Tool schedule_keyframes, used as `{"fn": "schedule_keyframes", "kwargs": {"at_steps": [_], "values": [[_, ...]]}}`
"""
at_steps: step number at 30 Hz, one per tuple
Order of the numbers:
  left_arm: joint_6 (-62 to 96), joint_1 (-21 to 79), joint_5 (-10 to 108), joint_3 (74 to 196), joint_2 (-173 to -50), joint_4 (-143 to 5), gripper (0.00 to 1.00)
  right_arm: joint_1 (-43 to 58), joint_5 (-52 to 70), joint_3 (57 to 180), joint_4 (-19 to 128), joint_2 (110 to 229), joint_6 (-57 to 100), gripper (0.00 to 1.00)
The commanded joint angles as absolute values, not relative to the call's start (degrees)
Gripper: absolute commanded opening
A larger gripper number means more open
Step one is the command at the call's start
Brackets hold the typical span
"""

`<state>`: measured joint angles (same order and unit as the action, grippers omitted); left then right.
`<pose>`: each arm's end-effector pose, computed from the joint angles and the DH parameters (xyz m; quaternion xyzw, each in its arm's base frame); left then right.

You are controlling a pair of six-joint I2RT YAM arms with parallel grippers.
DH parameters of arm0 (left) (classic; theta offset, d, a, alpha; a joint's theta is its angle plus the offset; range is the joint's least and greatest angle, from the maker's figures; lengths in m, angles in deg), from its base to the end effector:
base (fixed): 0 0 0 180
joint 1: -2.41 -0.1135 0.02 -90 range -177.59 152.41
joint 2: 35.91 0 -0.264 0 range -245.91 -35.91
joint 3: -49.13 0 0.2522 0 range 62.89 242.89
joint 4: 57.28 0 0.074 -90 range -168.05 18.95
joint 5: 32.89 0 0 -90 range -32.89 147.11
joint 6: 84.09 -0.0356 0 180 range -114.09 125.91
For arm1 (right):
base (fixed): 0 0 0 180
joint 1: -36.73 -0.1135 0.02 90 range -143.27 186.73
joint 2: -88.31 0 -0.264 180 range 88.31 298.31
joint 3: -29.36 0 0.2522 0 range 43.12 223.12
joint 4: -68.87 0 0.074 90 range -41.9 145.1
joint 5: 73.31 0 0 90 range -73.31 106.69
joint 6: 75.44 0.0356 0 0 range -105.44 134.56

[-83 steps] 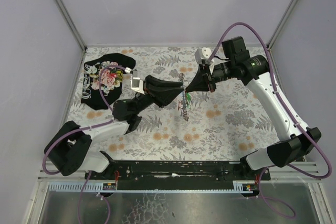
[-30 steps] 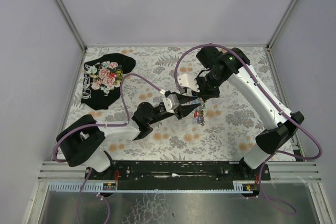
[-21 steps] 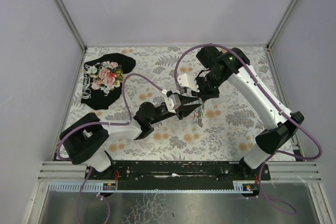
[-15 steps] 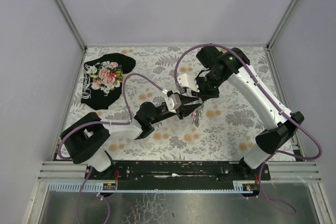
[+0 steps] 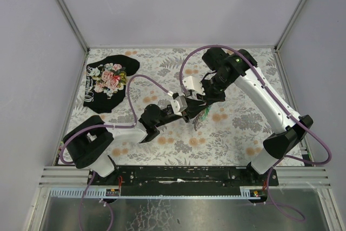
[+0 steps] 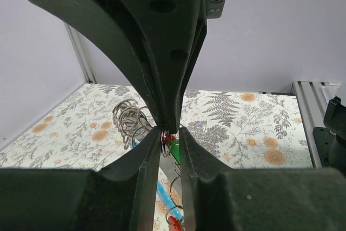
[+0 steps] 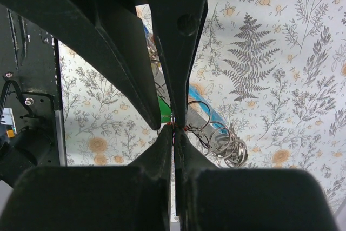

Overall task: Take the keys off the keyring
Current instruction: Remove the key from the keyring.

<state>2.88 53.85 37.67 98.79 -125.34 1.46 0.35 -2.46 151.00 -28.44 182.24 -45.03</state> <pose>0.1858 -0.2521 0.2511 0.3842 0.4462 -0.4184 0.6915 0.2337 0.1867 0.3933 -0.7408 0.6277 0.1252 0.2040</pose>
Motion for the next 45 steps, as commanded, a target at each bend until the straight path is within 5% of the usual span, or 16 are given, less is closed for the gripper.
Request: {"fn": "schedule_keyframes", "kwargs": {"at_steps": [1, 9, 16, 22, 26, 36, 45], "values": [[3.2, 53.9, 36.3, 100.3, -124.6, 4.4, 0.15, -0.2, -4.0, 151.6, -28.9, 180.6, -45.0, 0.0], [3.6, 52.9, 35.2, 100.2, -123.9, 2.0, 0.0, -0.2, -4.1, 151.8, -28.9, 180.3, -45.1, 0.0], [5.8, 51.4, 34.0, 100.1, -122.4, 0.5, 0.0, -0.1, -5.2, 152.2, -28.6, 180.2, -44.7, 0.05], [10.1, 50.4, 36.1, 97.6, -119.9, 5.6, 0.0, 1.2, -9.3, 152.2, -26.9, 178.3, -44.4, 0.39], [16.9, 47.8, 36.2, 94.8, -118.9, 14.7, 0.0, 6.1, -17.0, 154.0, -25.2, 177.1, -44.5, 0.51], [24.4, 45.7, 34.3, 95.0, -113.1, 21.2, 0.0, 12.0, -41.2, 146.6, -8.7, 169.9, -39.1, 0.52], [33.3, 42.9, 33.1, 97.8, -109.3, 21.2, 0.0, 12.7, -53.6, 152.3, -6.9, 172.7, -39.9, 0.47]]}}
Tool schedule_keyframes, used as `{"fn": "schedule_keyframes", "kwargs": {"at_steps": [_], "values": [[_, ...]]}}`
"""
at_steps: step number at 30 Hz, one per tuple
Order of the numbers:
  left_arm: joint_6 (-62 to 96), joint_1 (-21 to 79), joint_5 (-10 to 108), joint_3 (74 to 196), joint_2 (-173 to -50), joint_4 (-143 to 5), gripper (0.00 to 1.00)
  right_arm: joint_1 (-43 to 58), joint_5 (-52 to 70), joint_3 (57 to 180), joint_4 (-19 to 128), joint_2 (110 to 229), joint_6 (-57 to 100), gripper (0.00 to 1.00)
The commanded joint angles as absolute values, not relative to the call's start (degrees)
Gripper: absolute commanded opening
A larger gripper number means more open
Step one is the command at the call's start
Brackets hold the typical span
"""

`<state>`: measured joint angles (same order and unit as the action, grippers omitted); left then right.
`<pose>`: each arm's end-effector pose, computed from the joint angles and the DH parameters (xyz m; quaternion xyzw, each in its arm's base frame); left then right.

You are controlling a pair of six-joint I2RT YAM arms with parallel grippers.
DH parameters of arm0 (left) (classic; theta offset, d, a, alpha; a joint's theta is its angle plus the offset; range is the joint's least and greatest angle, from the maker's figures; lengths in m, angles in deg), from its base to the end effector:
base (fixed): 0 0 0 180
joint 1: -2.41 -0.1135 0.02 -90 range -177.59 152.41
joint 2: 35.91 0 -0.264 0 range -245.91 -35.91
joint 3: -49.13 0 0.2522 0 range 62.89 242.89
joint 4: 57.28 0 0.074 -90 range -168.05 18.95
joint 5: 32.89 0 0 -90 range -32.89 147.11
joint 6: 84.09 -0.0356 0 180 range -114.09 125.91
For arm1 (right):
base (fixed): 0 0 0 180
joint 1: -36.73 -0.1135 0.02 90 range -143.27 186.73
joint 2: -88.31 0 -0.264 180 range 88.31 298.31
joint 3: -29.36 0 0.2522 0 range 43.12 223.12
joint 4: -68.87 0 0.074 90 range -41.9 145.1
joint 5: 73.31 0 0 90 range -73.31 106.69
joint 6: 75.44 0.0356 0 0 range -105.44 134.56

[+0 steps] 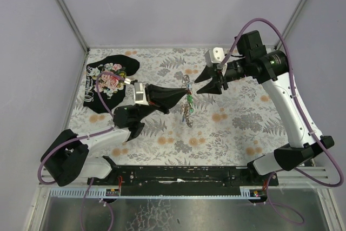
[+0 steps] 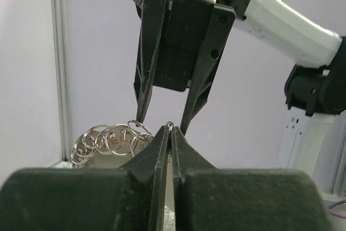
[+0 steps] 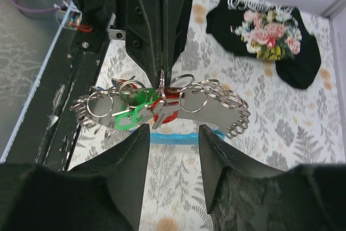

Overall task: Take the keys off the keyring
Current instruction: Remove the key from the keyring.

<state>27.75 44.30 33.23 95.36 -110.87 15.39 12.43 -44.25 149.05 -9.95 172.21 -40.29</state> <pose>0.1760 -0.1772 0.3212 0.2541 0.3438 -0.5441 0.7220 0.2271 0.1367 0.4612 -0.6594 0.4806 0.3582 0.4539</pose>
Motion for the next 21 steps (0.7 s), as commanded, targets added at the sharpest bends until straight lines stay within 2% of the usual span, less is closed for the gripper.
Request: {"fn": "schedule_keyframes", "kwargs": {"at_steps": [1, 10, 21], "values": [[34.3, 42.7, 33.0, 98.0, -109.3, 21.2, 0.0, 12.7, -54.4, 152.5, -7.1, 172.8, -39.9, 0.47], [39.5, 41.6, 32.2, 99.8, -110.5, 21.2, 0.0, 12.6, -61.3, 153.3, -9.2, 172.3, -40.7, 0.37], [41.6, 41.4, 31.1, 100.8, -112.0, 21.1, 0.0, 12.6, -58.2, 150.9, -3.7, 172.6, -36.3, 0.33]]}}
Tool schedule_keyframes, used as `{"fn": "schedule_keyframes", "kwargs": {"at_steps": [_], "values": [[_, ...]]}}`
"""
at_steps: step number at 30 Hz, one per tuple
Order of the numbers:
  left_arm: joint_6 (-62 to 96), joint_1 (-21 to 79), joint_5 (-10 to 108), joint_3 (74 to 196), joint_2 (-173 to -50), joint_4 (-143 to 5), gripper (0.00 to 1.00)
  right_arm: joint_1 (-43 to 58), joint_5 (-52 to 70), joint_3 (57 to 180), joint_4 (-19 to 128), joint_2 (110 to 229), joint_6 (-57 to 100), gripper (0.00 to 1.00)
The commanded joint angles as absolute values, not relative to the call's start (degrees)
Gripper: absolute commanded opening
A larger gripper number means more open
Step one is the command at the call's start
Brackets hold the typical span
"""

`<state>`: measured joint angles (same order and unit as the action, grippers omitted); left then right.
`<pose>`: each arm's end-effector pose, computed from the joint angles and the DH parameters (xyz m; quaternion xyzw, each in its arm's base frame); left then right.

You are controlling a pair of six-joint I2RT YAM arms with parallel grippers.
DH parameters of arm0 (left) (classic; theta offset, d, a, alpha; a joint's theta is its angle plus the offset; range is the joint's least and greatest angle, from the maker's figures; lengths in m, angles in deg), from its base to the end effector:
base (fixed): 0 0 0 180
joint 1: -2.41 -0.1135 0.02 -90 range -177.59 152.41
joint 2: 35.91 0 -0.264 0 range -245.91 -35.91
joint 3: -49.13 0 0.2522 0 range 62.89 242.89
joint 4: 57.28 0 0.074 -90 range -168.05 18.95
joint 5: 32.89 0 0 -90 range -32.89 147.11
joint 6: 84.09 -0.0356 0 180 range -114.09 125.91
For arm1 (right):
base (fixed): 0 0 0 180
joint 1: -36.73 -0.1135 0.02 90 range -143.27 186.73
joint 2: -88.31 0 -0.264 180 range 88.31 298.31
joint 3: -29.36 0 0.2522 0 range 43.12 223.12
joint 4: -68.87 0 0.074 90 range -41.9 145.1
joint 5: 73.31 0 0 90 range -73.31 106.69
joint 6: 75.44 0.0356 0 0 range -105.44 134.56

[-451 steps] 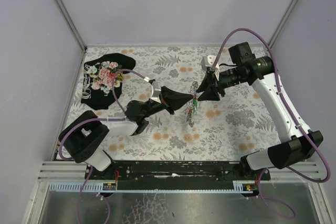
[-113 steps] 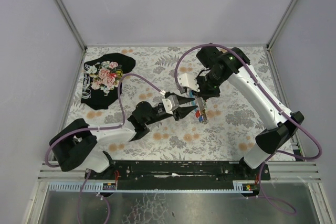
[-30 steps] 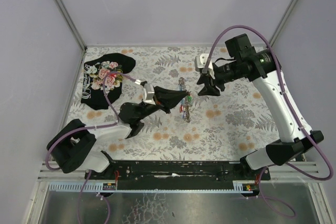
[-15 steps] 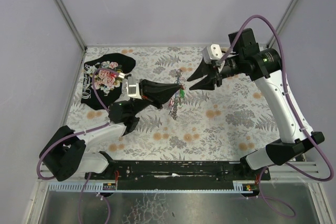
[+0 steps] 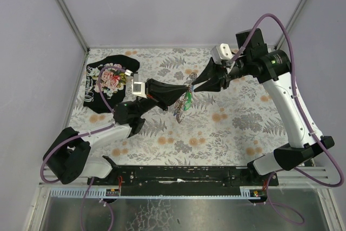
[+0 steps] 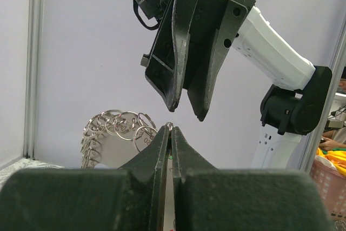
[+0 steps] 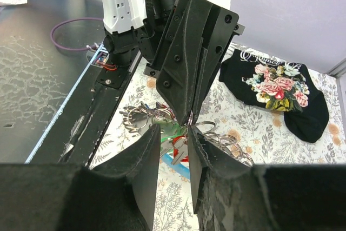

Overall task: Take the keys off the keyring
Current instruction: Remove the key from the keyring.

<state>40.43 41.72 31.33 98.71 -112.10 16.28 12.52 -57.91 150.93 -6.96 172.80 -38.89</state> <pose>0.1874 -0.1734 0.3344 0.2223 0.3487 -0.6101 0.6759 0.2239 0.1383 0.4761 -0.6539 0.3944 0.4419 0.4708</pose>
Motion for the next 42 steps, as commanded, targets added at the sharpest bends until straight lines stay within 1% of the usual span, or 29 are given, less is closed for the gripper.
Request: {"fn": "schedule_keyframes", "kwargs": {"at_steps": [1, 6, 21, 30, 34, 38, 42], "values": [[41.7, 41.4, 31.0, 100.8, -112.0, 21.1, 0.0, 12.6, -57.8, 150.6, -3.6, 172.7, -36.3, 0.33], [42.0, 41.3, 30.7, 100.8, -112.2, 21.1, 0.0, 12.6, -56.8, 148.2, -2.9, 172.6, -36.3, 0.33], [43.0, 41.2, 30.3, 101.2, -112.7, 21.0, 0.0, 11.0, -54.8, 147.5, -3.6, 172.9, -37.4, 0.32], [43.1, 41.1, 30.6, 100.9, -112.3, 21.0, 0.0, 10.4, -52.4, 148.6, -5.5, 172.8, -39.6, 0.19], [43.2, 40.9, 30.7, 100.5, -111.9, 21.0, 0.0, 10.4, -51.1, 148.5, -6.4, 172.4, -40.6, 0.17], [43.3, 40.6, 30.7, 100.4, -111.8, 21.0, 0.0, 10.3, -51.2, 148.3, -6.9, 172.1, -41.1, 0.13], [43.7, 40.6, 30.6, 100.3, -111.9, 21.0, 0.0, 10.4, -51.3, 148.6, -7.2, 172.0, -41.4, 0.06]]}}
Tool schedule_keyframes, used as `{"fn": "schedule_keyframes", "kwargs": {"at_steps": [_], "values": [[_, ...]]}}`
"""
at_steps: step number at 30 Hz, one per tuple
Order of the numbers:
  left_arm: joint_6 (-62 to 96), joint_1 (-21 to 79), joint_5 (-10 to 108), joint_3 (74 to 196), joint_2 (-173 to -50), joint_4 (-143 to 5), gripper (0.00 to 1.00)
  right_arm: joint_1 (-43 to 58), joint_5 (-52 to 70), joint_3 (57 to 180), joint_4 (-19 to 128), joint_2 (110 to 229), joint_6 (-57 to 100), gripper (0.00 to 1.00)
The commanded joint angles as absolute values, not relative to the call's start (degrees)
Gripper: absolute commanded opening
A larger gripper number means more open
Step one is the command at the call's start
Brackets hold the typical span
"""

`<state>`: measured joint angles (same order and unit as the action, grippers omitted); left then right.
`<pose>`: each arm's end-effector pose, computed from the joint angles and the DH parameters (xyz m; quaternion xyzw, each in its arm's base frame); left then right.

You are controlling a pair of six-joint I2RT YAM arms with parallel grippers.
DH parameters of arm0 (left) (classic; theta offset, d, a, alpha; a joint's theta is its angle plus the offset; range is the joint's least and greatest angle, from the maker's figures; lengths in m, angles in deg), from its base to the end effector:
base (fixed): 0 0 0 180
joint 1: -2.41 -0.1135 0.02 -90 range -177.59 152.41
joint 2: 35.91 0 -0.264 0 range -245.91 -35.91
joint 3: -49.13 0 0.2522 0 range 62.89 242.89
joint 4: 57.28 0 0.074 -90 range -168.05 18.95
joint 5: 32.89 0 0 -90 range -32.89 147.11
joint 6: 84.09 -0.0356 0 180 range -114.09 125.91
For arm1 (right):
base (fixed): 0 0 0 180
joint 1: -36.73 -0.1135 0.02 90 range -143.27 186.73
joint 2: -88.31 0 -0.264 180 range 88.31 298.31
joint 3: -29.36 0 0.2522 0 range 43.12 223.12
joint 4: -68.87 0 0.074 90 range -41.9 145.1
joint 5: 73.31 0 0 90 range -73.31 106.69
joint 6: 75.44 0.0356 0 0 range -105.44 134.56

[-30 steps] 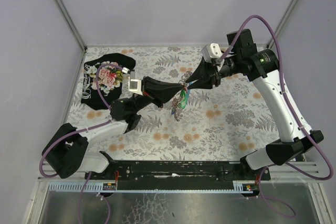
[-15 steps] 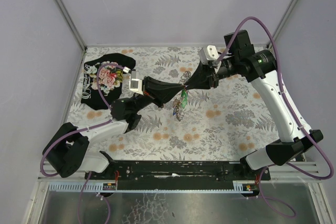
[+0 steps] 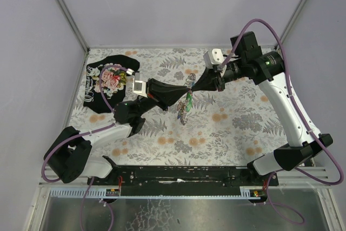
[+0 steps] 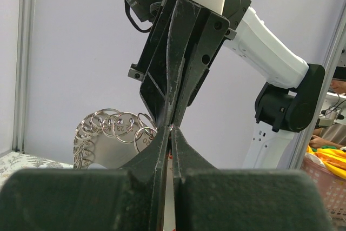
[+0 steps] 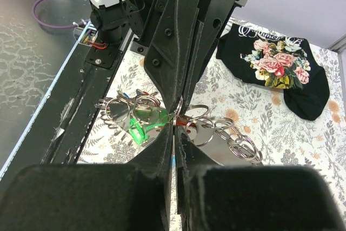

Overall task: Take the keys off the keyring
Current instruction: Remove the key from the keyring.

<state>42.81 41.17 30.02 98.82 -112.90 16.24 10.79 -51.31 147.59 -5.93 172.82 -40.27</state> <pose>0.1909 -0.1740 0.3314 0.2232 0.3589 -0.6222 0.6589 0.2287 0.1479 0.4589 -0.6653 0.4248 0.4073 0.4594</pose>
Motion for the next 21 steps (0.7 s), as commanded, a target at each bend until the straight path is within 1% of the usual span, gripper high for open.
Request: {"fn": "schedule_keyframes", "kwargs": {"at_steps": [1, 5, 10, 18, 20, 21], "values": [[43.8, 40.6, 30.7, 100.3, -111.9, 21.0, 0.0, 10.4, -51.3, 148.6, -7.3, 172.0, -41.5, 0.04], [43.9, 40.4, 31.5, 100.1, -111.4, 21.1, 0.0, 10.4, -50.1, 147.9, -7.4, 171.7, -42.2, 0.01], [44.3, 40.2, 34.0, 99.6, -110.6, 21.1, 0.0, 10.3, -47.9, 145.7, -6.8, 170.9, -44.0, 0.01], [46.1, 40.3, 35.8, 100.2, -112.0, 21.1, 0.0, 9.6, -48.9, 141.4, -2.8, 170.0, -43.1, 0.01], [46.2, 40.3, 36.1, 100.2, -112.5, 21.1, 0.0, 9.4, -49.0, 140.9, -1.9, 170.0, -41.2, 0.03], [46.2, 40.3, 36.2, 100.1, -112.7, 21.2, 0.0, 9.4, -49.0, 140.7, -2.0, 170.0, -41.2, 0.07]]}}
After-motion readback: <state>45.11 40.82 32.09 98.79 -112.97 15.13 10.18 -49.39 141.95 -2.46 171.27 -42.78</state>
